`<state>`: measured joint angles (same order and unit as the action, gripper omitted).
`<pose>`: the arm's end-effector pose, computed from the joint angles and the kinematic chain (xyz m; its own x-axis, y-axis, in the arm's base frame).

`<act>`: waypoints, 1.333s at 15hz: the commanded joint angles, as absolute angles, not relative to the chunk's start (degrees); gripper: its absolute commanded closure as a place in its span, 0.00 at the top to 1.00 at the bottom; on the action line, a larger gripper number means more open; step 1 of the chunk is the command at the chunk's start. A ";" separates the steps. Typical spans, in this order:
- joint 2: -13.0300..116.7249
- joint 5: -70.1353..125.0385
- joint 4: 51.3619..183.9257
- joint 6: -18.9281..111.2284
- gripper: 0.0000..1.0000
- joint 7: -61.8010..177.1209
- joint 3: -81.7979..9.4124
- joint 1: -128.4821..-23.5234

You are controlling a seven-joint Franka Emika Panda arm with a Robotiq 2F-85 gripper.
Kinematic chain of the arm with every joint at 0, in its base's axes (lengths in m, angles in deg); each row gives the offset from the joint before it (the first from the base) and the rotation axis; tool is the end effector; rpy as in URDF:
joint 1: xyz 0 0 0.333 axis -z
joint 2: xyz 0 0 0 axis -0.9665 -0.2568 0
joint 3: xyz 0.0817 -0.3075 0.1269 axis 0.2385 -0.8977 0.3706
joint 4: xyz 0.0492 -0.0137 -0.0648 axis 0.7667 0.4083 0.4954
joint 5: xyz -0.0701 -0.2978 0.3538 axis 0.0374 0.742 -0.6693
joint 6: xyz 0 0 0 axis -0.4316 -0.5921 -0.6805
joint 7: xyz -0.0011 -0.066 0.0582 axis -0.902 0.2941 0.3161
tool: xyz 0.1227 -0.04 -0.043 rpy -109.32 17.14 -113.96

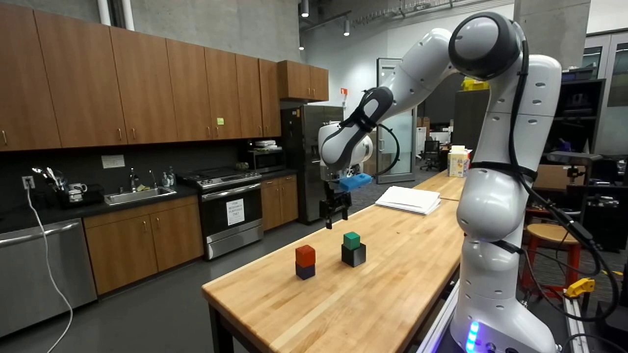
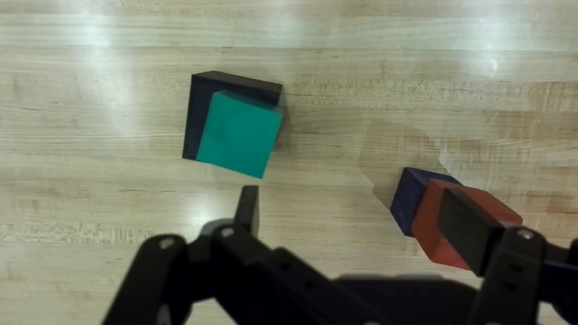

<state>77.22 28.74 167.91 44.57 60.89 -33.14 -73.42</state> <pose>0.5031 -0.0256 0.2880 0.9997 -0.0190 -0.0134 -0.0183 -0.9985 0.0511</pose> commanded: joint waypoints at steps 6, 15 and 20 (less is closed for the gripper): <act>80.82 28.55 171.36 43.12 1.00 61.30 -30.11 -76.50; 80.85 27.77 172.59 43.14 1.00 60.02 -27.31 -79.33; 79.59 26.67 172.11 43.30 1.00 54.77 -25.83 -79.65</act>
<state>79.19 27.53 171.79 43.84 58.03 -26.45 -79.13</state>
